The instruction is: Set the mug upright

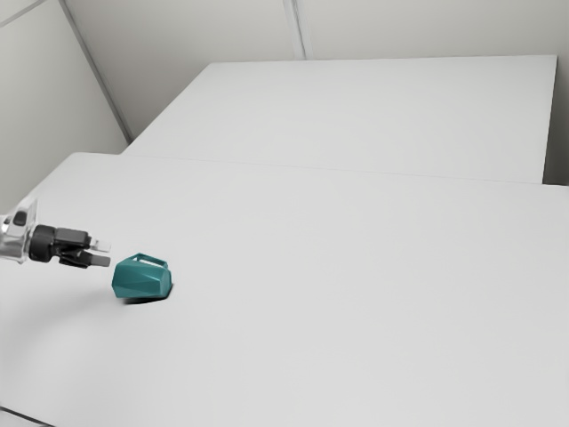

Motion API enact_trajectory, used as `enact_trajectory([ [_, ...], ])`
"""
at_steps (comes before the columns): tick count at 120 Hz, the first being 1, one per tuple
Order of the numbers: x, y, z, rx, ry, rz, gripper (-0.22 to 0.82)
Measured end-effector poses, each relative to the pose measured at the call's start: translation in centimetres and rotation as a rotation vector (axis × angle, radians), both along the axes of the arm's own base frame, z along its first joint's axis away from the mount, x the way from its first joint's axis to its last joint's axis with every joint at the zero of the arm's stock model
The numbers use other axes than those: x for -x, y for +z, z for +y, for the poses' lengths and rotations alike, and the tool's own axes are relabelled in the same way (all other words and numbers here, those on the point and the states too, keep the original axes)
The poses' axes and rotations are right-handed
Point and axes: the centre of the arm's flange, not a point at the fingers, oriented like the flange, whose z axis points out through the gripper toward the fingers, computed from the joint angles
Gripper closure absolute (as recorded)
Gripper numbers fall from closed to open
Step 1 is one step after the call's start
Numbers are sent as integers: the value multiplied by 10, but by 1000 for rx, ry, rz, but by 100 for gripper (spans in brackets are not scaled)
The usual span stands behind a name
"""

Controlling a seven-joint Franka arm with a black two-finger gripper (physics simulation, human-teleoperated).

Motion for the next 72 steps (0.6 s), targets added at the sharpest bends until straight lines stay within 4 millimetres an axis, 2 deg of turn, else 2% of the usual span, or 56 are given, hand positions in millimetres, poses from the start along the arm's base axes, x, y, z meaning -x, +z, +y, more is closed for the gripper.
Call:
enact_trajectory([
  [38, 3, -28, 3, 36, -14, -56, 2],
  [72, 4, -44, 8, 56, -17, -109, 2],
])
